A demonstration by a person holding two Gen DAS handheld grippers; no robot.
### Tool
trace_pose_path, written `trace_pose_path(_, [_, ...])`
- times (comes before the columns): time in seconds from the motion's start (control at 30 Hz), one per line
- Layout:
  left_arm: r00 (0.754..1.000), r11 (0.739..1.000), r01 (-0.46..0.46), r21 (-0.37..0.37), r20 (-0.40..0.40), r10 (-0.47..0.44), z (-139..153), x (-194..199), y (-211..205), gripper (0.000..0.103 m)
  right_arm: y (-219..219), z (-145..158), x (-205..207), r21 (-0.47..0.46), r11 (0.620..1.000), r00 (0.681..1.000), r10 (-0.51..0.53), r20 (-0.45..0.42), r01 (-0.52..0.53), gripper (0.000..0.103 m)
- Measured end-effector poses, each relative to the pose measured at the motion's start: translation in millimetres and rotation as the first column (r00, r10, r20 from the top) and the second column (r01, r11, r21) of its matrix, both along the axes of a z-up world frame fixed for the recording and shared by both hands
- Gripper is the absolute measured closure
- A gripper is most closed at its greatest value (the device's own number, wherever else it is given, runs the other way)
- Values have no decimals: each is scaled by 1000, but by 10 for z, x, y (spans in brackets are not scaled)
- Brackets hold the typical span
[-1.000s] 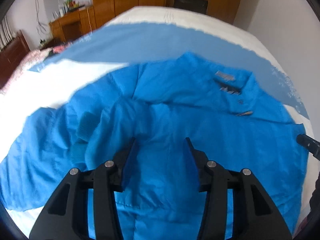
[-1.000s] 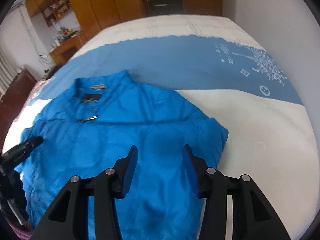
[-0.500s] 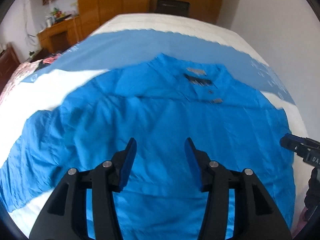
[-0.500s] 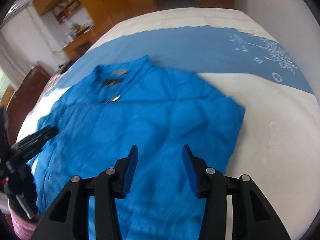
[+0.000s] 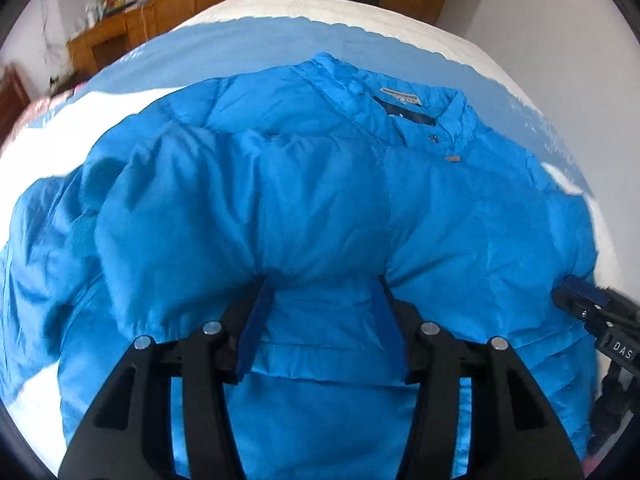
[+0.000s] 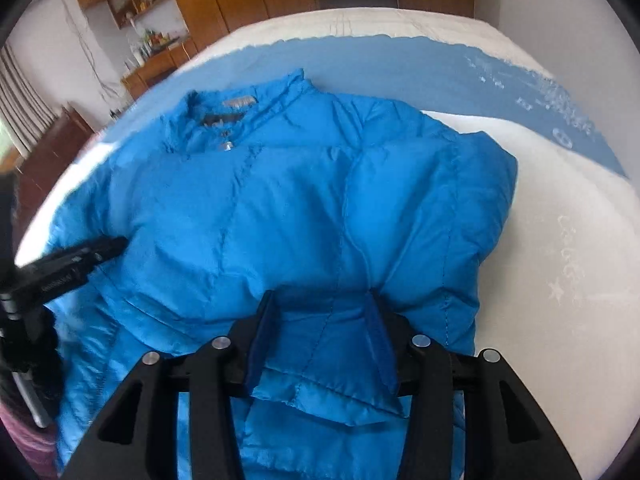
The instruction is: Fold large clothes
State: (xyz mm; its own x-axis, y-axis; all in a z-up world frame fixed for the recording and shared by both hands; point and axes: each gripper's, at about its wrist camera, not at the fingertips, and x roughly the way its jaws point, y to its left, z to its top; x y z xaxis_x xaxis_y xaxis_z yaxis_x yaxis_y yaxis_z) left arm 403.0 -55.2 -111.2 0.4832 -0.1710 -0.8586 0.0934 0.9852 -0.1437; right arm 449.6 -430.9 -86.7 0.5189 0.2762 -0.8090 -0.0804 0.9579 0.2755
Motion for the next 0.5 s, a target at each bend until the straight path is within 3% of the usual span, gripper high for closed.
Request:
trace_pose_path(0.07, [999,999,-27,-36,37,28,202,-104,164,53,-155,173,-79,69,998,999,5,34,-7,57])
trace_pose_path(0.13, [993,998,-54,-33,99,57,405,-265,389,47,-292,348,-158,53,998,997,-17,72,13,52])
trace_pose_path(0.23, [975,987,-159,1,157,157,629,-568,940,45,-482,487,-236,36,998,994,-52,96,49,51])
trace_pose_path(0.3, [949,960,-276,45,171,265,690,-799,1464,44,-562,505,-242,33,997,994,-69,88,66,51])
trace_pose_path(0.4, [883,876,-461,143,177,435,685,-1131,2168,43,-583,474,-206,44,997,995,-71,67,68,51])
trace_pose_path(0.5, [779,748,-627,216,190,598,644,-1531,2846,41,-550,433,-189,39,997,997,-64,53,62,51])
